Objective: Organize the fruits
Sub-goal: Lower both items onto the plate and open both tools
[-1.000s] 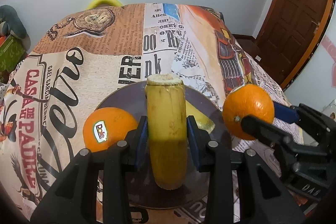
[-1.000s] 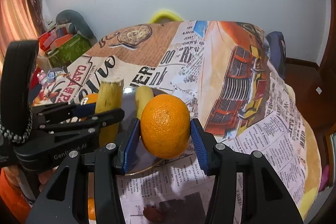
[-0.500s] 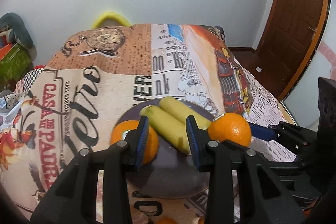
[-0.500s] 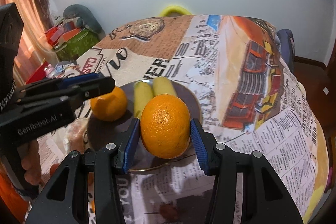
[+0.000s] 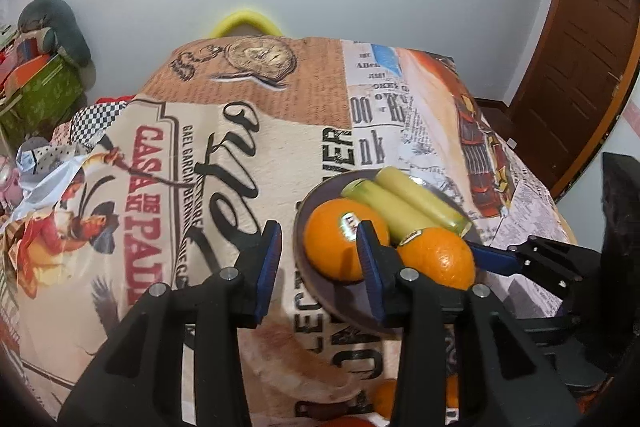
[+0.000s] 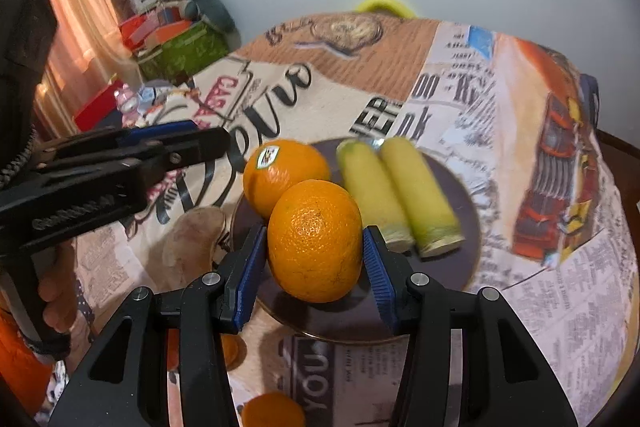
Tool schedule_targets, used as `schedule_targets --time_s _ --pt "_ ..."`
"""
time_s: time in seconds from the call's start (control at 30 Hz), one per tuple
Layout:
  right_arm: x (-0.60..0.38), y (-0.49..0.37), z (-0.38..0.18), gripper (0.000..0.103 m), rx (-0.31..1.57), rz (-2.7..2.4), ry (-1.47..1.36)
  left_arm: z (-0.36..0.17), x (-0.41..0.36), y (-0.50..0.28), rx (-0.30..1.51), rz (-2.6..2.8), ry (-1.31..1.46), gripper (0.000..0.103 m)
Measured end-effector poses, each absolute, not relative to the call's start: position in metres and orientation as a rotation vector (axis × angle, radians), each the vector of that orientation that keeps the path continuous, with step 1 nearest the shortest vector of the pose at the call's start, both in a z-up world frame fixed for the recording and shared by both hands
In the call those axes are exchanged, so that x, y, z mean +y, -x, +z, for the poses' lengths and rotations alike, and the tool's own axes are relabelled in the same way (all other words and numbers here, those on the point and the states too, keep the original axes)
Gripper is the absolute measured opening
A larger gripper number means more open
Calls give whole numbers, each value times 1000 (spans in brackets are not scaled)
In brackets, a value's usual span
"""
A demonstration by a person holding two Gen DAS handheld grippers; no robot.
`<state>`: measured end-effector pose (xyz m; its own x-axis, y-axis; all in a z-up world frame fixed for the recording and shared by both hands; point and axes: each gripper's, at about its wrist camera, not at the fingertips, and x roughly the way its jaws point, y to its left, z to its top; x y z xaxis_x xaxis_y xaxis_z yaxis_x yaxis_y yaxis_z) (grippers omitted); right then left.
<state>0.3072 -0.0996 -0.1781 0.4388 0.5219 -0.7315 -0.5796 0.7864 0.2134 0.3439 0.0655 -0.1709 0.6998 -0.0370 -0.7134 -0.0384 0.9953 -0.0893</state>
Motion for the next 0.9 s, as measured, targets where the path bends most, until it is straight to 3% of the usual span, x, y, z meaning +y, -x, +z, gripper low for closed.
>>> schedule_targets --time_s 0.1,0.23,0.37,0.9 --pt "-95 -309 -187 46 901 674 79 -174 70 -339 798 2 105 47" --pt "-98 -311 -183 46 922 649 55 -175 70 -333 796 4 102 49" --pt "-104 -303 -171 54 898 637 67 -171 67 -323 790 -4 102 54" --pt "-137 -235 -127 55 799 545 88 -149 55 -248 797 -18 73 56"
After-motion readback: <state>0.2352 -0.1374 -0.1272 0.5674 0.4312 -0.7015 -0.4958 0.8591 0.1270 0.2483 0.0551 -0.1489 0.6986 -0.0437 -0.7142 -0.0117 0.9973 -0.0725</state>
